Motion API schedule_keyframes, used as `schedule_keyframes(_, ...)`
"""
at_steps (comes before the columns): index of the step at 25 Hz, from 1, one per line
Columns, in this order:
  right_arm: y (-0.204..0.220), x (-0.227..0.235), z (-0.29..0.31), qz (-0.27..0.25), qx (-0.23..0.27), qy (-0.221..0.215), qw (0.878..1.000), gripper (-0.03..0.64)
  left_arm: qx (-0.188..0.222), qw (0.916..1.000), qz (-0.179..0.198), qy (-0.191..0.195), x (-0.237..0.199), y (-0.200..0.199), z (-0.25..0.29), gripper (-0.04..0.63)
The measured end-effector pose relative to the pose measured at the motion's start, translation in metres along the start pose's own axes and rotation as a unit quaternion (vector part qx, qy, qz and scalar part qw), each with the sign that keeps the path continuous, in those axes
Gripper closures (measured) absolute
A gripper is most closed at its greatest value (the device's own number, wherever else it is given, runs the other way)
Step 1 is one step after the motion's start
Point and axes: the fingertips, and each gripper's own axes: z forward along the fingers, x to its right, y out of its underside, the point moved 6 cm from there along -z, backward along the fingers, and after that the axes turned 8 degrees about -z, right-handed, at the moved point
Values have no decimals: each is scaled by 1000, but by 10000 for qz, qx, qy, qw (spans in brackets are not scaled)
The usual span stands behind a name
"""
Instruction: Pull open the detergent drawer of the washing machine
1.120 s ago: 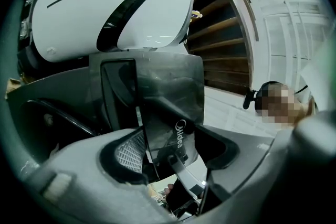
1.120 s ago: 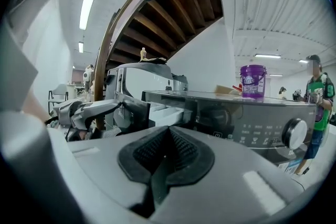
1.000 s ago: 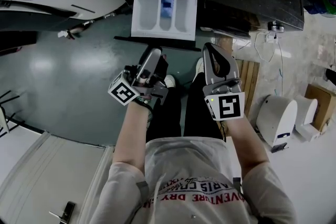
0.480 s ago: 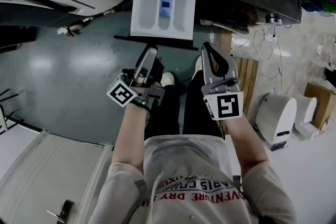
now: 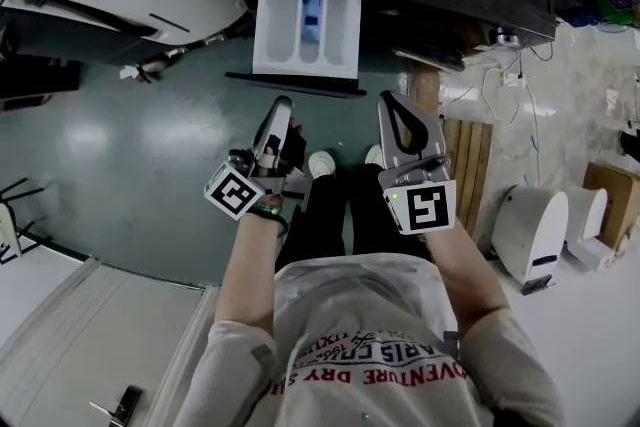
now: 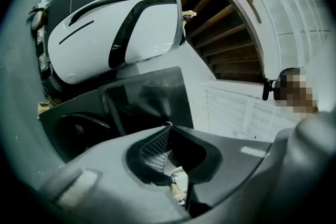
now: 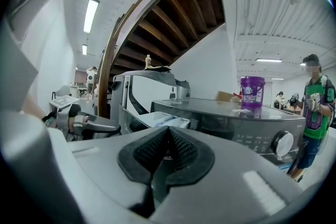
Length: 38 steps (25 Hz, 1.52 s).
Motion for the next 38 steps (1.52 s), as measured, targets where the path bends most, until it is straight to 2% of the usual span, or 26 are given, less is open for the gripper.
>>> schedule_keyframes(3,-11,1,-2,-40,-2,-23,10000,615,-157,9988,462,13,27,-4,4,592)
schedule_keyframes(8,-46,8,-4,-67,260,-28,9996,615,-132,9955,941,-15,69,-17,9,594)
schedule_keyframes(10,-61,9,-7,-56,328,-76,9994,615,-202,9913,1295,-78,88,-22,11,594)
schedule_keyframes(12,-74,11,-8,-43,412,-133,9991,615,-383,9821,1845,-68,108,-25,17,594)
schedule_keyframes(15,-93,16,-13,-64,558,-168,9983,615,-689,9610,2678,-48,137,-25,22,594)
schedule_keyframes(19,-114,22,-21,-108,669,-174,9975,615,-792,9427,3240,81,172,-25,27,594)
schedule_keyframes(21,-124,26,-26,-79,727,-189,9971,615,-816,9293,3600,130,190,-27,32,594)
schedule_keyframes(27,-152,40,-37,-185,842,-149,9962,617,-1155,8708,4763,379,238,-26,48,594)
schedule_keyframes(29,-162,45,-40,-208,859,-63,9961,615,-1250,8473,5151,341,251,-27,51,594)
schedule_keyframes(31,-169,50,-42,-260,868,27,9959,615,-1312,8194,5572,309,264,-27,53,593)
schedule_keyframes(32,-170,53,-42,-321,859,63,9958,615,-1310,8078,5738,312,270,-28,54,593)
schedule_keyframes(33,-171,55,-42,-383,848,95,9956,615,-1292,7999,5852,319,275,-29,55,594)
schedule_keyframes(34,-173,56,-42,-411,855,118,9954,615,-1269,7956,5915,315,280,-30,55,594)
schedule_keyframes(38,-183,54,-42,-442,917,90,9948,617,-1152,7905,6014,163,294,-38,55,593)
